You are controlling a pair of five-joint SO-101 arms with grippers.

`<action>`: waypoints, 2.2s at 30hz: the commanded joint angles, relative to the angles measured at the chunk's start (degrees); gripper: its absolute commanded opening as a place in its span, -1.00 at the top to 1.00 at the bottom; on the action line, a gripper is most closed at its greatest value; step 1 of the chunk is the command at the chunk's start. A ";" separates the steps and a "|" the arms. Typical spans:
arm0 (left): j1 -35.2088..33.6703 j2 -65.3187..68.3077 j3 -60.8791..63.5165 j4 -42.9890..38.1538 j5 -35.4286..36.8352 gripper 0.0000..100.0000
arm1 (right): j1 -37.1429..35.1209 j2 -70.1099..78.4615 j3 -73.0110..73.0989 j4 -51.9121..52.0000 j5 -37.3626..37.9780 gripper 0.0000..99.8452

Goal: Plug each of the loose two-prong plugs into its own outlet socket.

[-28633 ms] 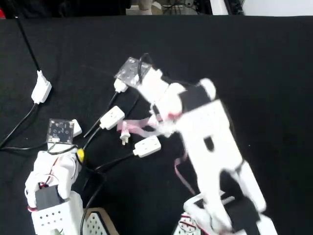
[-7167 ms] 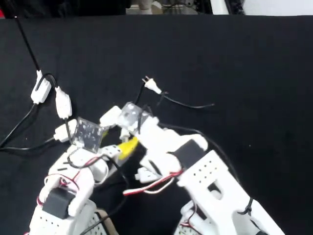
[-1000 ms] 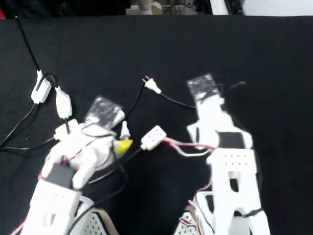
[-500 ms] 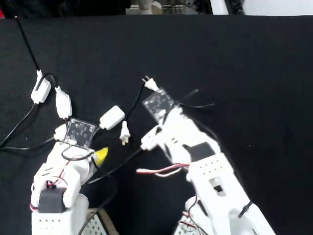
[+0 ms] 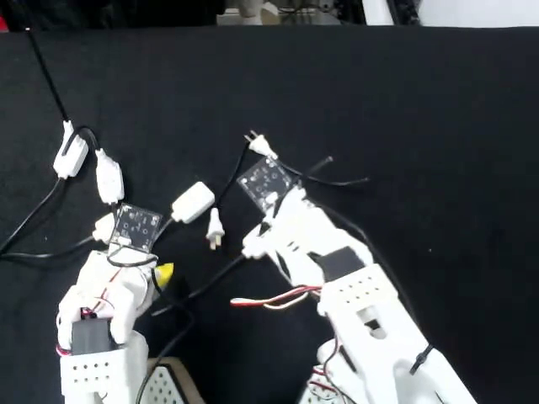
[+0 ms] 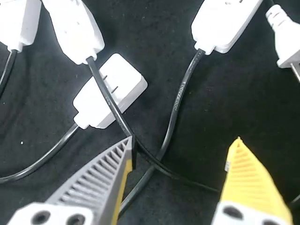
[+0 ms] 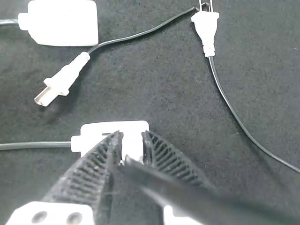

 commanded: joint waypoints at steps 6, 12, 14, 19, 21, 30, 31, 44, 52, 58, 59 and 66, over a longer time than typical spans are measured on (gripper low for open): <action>-0.75 -0.35 -0.04 -1.23 -0.53 0.38 | -0.35 -0.57 -1.19 2.11 -0.26 0.98; -0.75 -0.35 0.48 -1.49 -0.53 0.38 | -0.26 -1.10 0.48 1.67 -0.18 0.98; -0.75 -0.35 0.48 -1.49 -0.53 0.38 | 0.53 -1.19 1.63 0.09 -0.18 0.98; -0.84 -0.35 0.48 -1.49 -0.53 0.38 | 2.99 -1.10 4.35 -5.36 -0.18 0.98; -0.92 -0.35 0.48 -1.49 -0.53 0.38 | 2.81 -1.10 4.53 -5.54 -0.18 0.98; -0.92 -0.35 0.40 -1.49 -0.53 0.38 | 2.73 -1.01 4.18 -7.82 -0.18 0.98; -0.92 -0.35 0.40 -1.49 -0.53 0.38 | 2.64 -1.01 4.09 -8.09 -0.18 0.98; -0.92 -0.35 0.40 -1.49 -0.53 0.38 | 0.00 3.91 2.51 -8.62 -0.26 0.98; -0.92 -0.35 0.40 -1.49 -0.88 0.38 | 0.09 14.81 -2.95 -8.79 -0.18 0.98; -0.92 -0.35 0.40 -1.49 -0.88 0.38 | 0.26 13.93 -1.27 -8.44 0.97 0.98; -0.92 -0.35 0.40 -1.49 -0.88 0.38 | 0.26 13.93 -0.84 -8.44 1.85 0.98; -0.92 -0.35 0.40 -1.49 -0.88 0.38 | -0.09 18.86 -1.01 -8.88 2.55 0.98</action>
